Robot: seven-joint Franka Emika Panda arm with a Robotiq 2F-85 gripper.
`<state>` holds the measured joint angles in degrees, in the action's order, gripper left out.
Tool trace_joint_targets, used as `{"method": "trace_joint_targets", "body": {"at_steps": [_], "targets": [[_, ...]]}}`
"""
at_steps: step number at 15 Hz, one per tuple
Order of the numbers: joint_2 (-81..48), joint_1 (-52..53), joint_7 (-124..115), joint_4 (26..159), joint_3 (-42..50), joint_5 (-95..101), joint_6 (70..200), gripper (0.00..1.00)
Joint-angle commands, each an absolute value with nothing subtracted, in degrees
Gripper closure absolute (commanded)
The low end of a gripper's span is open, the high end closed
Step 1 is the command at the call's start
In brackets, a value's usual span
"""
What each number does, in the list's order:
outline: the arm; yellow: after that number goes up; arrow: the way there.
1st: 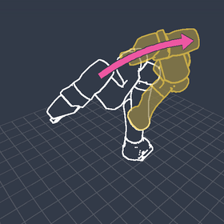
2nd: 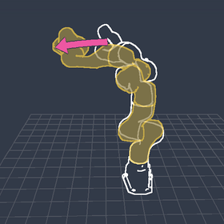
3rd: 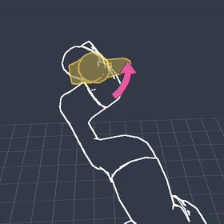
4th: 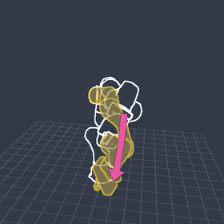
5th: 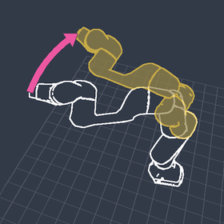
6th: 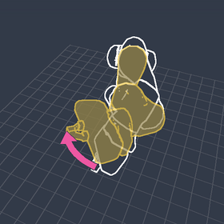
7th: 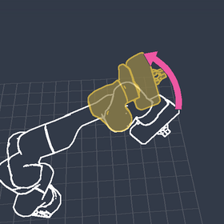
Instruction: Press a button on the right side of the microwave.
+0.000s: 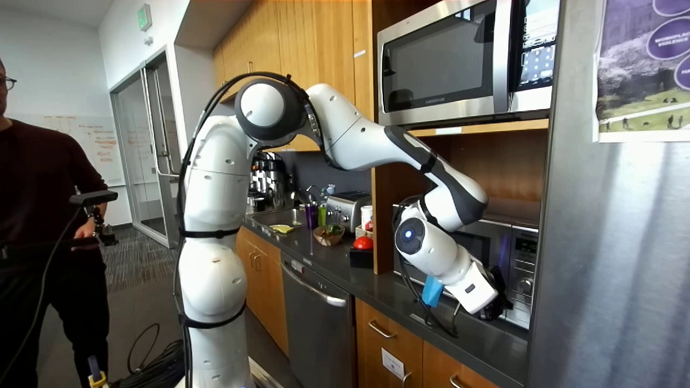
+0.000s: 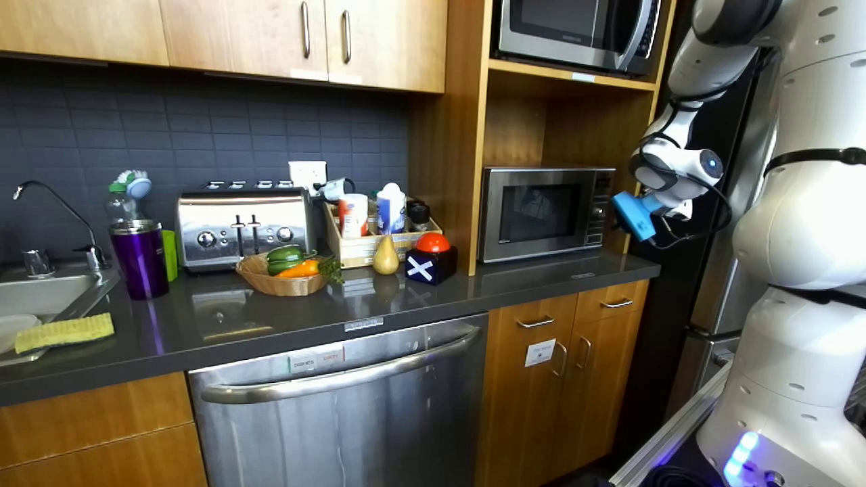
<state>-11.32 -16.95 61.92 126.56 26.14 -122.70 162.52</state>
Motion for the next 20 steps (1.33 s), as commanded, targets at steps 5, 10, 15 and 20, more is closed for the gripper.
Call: {"method": "trace_joint_targets", "body": {"at_steps": [5,10,15,20], "targets": [[-0.92,-14.41,49.81,139.9,21.1,-103.63,165.22,1.0],[8.55,-13.11,36.32,152.8,16.06,-77.92,164.6,1.0],[12.27,-14.15,25.01,163.03,13.43,-52.7,161.84,1.0],[13.33,-25.06,16.06,159.28,3.21,-26.9,147.56,1.0]]}}
